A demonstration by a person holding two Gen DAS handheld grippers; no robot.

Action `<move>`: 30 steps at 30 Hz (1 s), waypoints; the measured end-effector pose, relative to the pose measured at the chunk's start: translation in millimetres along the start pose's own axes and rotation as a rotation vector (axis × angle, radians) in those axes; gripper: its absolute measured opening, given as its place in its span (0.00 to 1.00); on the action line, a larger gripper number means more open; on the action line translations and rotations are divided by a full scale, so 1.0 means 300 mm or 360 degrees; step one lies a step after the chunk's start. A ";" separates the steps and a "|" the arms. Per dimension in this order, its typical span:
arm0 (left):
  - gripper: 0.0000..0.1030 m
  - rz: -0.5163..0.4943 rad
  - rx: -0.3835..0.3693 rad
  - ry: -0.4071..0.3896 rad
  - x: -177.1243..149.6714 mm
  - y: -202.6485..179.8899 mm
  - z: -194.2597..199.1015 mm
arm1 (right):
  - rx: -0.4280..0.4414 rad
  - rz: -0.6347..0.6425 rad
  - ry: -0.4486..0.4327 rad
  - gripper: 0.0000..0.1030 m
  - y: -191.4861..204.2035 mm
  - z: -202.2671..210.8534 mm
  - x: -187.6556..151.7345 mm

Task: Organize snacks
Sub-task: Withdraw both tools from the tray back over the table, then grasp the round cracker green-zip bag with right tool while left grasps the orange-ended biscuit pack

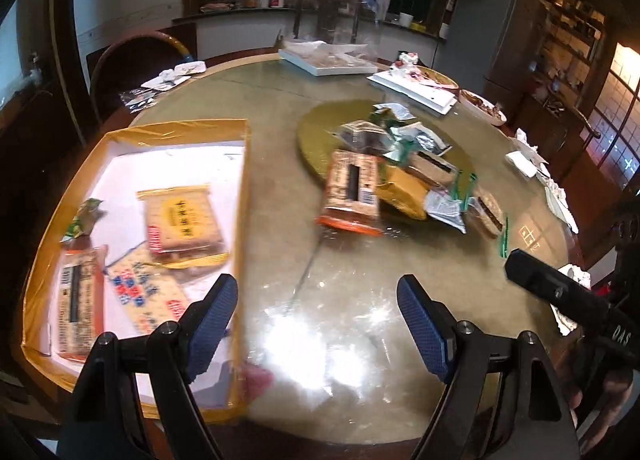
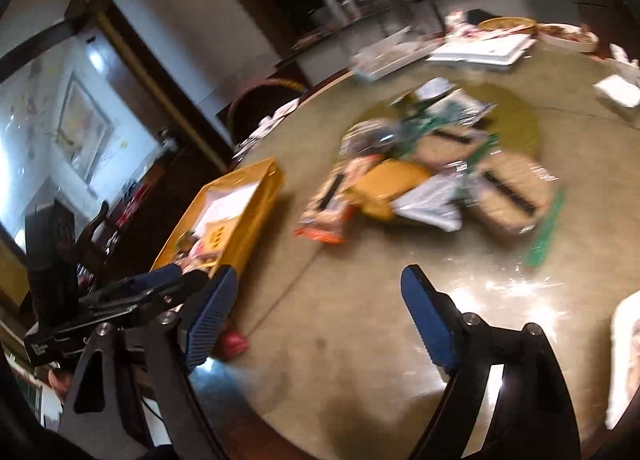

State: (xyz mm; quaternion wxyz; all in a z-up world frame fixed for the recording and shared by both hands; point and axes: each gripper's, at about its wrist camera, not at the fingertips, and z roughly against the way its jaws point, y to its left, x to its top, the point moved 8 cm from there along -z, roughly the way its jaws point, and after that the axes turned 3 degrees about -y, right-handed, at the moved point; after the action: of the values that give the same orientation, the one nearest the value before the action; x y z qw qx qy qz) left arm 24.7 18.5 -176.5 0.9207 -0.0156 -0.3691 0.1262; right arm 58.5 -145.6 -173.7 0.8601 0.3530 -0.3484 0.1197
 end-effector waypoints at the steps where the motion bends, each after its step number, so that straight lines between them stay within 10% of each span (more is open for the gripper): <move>1: 0.80 -0.0010 0.0017 -0.0005 0.003 -0.013 -0.002 | -0.0013 0.0001 -0.0008 0.80 -0.017 0.013 0.005; 19: 0.80 0.0031 0.0009 -0.0021 -0.009 -0.052 0.012 | -0.0439 -0.0351 0.0129 0.80 -0.449 -0.182 0.259; 24: 0.80 0.0066 -0.0004 -0.0007 -0.016 -0.024 0.002 | -0.0566 -0.0156 0.0172 0.81 -0.459 -0.228 0.258; 30: 0.80 0.0114 -0.0023 0.0014 -0.036 0.009 -0.005 | -0.0488 -0.0187 0.0138 0.83 -0.479 -0.229 0.297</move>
State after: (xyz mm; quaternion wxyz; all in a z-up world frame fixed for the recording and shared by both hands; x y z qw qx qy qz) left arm 17.6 18.6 -185.3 0.9170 -0.0362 -0.3651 0.1564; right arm 223.9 -205.5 -223.0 0.9236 0.2318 -0.3038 0.0299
